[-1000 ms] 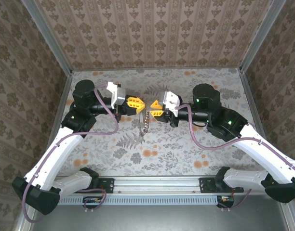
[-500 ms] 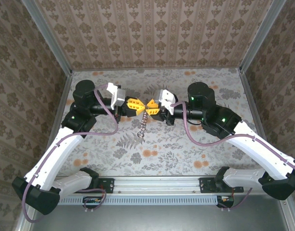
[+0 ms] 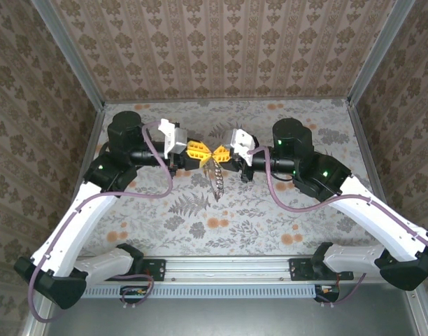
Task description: Put the keys on the keyring
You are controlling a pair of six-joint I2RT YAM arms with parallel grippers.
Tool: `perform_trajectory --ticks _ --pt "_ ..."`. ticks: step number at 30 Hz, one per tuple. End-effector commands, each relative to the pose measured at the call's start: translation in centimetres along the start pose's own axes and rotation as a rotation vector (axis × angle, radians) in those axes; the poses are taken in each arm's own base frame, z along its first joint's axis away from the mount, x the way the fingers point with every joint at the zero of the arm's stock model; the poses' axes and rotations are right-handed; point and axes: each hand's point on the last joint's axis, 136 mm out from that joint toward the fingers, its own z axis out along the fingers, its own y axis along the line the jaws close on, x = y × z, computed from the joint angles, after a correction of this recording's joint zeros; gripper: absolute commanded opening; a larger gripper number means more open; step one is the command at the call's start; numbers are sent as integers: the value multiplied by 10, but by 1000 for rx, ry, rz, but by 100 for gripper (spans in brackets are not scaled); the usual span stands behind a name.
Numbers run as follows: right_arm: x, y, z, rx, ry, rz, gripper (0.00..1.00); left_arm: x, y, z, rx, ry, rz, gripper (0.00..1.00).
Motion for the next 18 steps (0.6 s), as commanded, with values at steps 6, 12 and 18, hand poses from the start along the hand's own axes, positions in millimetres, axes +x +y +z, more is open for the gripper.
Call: perform_trajectory --ticks 6,12,18 --pt "12 -7 -1 36 99 -45 0 31 3 3 -96 283 101 18" --pt "13 -3 -1 21 117 -58 0 45 11 9 -116 388 135 18" --pt "12 0 -1 5 114 -62 0 54 13 12 -119 437 144 18"
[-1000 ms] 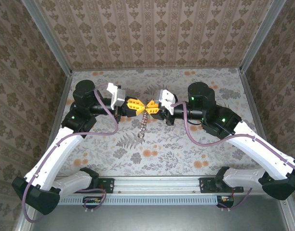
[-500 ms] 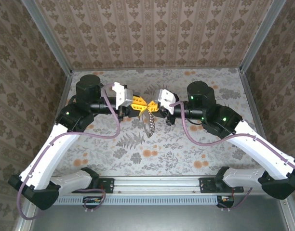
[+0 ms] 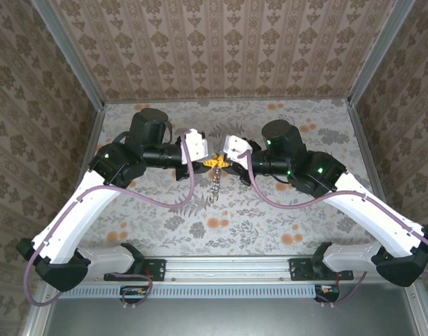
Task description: Put the keys on the keyring
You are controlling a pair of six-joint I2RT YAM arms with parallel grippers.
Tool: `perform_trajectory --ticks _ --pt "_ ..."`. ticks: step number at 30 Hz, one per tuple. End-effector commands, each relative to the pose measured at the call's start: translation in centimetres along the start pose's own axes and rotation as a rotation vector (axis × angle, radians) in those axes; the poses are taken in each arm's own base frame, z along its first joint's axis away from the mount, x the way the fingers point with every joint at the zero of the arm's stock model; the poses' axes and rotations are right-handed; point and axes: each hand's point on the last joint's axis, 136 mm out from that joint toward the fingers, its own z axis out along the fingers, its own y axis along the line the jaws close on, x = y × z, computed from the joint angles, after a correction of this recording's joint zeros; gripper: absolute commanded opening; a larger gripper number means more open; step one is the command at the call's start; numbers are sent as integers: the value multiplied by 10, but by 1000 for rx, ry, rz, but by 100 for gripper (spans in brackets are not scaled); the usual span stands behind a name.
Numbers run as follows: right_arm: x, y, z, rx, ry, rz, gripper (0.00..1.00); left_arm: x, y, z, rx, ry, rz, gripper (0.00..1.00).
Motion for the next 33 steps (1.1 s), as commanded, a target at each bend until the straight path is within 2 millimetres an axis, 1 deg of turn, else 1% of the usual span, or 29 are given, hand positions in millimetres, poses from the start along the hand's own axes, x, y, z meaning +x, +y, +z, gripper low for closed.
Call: perform_trajectory --ticks 1,5,6,7,8,13,15,17,19,21,24,33 --pt "-32 -2 -12 10 -88 -53 0 12 2 1 -19 75 25 18" --pt "-34 0 -12 -2 -99 -57 0 12 4 2 -32 80 32 16" --pt "-35 1 -12 -7 -102 -58 0 11 5 2 -37 77 35 10" --pt "-35 2 -12 -9 -104 -59 0 9 5 2 -40 71 39 2" --pt "-36 3 -13 -12 -108 -60 0 7 4 2 -41 62 44 0" --pt "-33 3 -12 -11 -108 -49 0 -7 0 -3 -26 -25 51 0" --pt "-34 3 -13 -6 -118 -43 8 -19 -5 -10 22 -113 28 0" --pt "-33 4 -14 -5 -121 -38 13 -31 -7 -19 48 -204 11 0" --pt "-33 5 -15 -9 -125 -35 17 -42 -7 -30 65 -295 -2 0" --pt "-35 7 -15 -20 -135 -31 18 -51 -7 -41 90 -382 -14 0" --pt "-37 9 -15 -33 -152 -27 18 -55 -8 -46 118 -437 -28 0" --pt "-41 14 -12 -62 -185 -6 17 -56 -9 -44 163 -495 -53 0"
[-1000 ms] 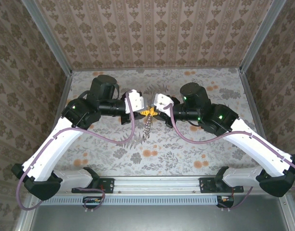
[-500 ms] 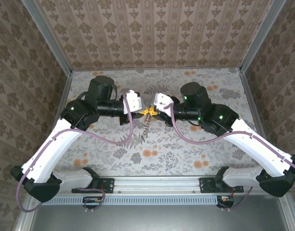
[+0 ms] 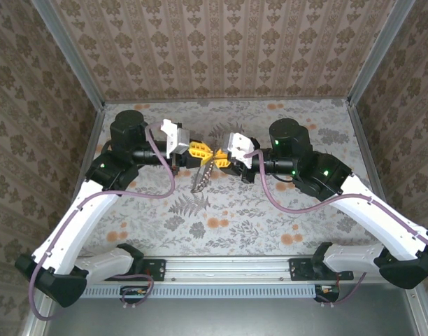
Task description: Put the keys on the keyring
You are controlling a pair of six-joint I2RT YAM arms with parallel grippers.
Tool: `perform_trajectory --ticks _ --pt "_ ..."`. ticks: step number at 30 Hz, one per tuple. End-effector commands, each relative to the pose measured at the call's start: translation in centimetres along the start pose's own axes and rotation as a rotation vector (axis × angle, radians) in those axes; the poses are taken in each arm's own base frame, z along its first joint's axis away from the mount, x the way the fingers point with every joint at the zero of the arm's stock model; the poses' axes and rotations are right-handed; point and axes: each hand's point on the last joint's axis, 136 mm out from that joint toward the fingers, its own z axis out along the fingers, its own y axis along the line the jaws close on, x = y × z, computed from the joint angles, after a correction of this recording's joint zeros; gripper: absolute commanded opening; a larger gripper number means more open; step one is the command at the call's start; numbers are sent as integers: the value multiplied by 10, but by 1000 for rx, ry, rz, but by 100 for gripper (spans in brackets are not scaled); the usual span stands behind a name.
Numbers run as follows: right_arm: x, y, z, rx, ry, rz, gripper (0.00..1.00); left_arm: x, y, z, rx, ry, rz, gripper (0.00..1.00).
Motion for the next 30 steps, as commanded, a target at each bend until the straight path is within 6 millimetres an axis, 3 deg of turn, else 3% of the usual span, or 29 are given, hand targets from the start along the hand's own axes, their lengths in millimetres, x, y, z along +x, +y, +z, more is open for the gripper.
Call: perform_trajectory --ticks 1,19,26,30 --pt "-7 10 1 -44 -46 18 17 -26 -12 -4 61 -93 57 0" --pt "-15 4 -9 10 -92 20 21 -40 -22 -9 120 -186 36 0" --pt "-39 9 -31 7 -180 35 31 -48 -27 -17 159 -194 31 0" --pt "-49 8 -44 30 -220 28 31 -51 -31 -22 170 -190 32 0"
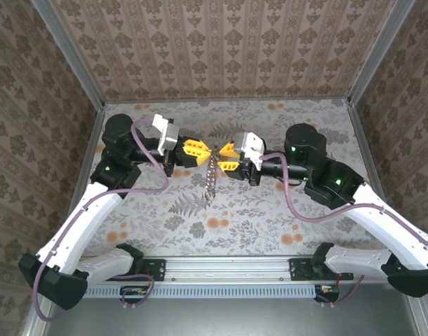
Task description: Put the keys on the keyring
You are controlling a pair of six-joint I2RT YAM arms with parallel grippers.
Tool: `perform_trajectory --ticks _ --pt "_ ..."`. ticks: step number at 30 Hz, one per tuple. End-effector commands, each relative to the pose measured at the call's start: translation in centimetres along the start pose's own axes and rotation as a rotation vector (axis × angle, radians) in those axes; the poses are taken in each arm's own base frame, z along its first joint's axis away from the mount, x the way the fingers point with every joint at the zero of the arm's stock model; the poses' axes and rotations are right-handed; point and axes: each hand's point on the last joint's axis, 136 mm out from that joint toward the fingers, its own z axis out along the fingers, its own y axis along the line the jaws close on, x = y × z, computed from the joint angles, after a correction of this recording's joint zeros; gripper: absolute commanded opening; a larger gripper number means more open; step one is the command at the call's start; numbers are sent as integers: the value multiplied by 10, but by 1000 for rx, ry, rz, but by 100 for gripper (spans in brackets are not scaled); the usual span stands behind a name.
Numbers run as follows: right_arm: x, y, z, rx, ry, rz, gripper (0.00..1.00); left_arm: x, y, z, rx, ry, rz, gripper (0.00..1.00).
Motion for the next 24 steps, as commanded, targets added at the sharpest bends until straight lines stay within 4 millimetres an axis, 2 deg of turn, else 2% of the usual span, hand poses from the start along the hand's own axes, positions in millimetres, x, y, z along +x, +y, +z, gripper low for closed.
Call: perform_trajectory --ticks 1,8,16,24 --pt "-23 5 -14 -5 -85 -3 31 -27 -21 -7 51 -29 76 0" --pt "-29 5 -13 -12 -112 -4 29 -31 -25 -6 76 -28 70 0" --pt "-31 8 0 -55 -142 0 26 -31 -24 -4 86 -20 55 0" --pt "-22 12 10 -90 -139 1 20 -28 -17 0 82 -14 41 0"
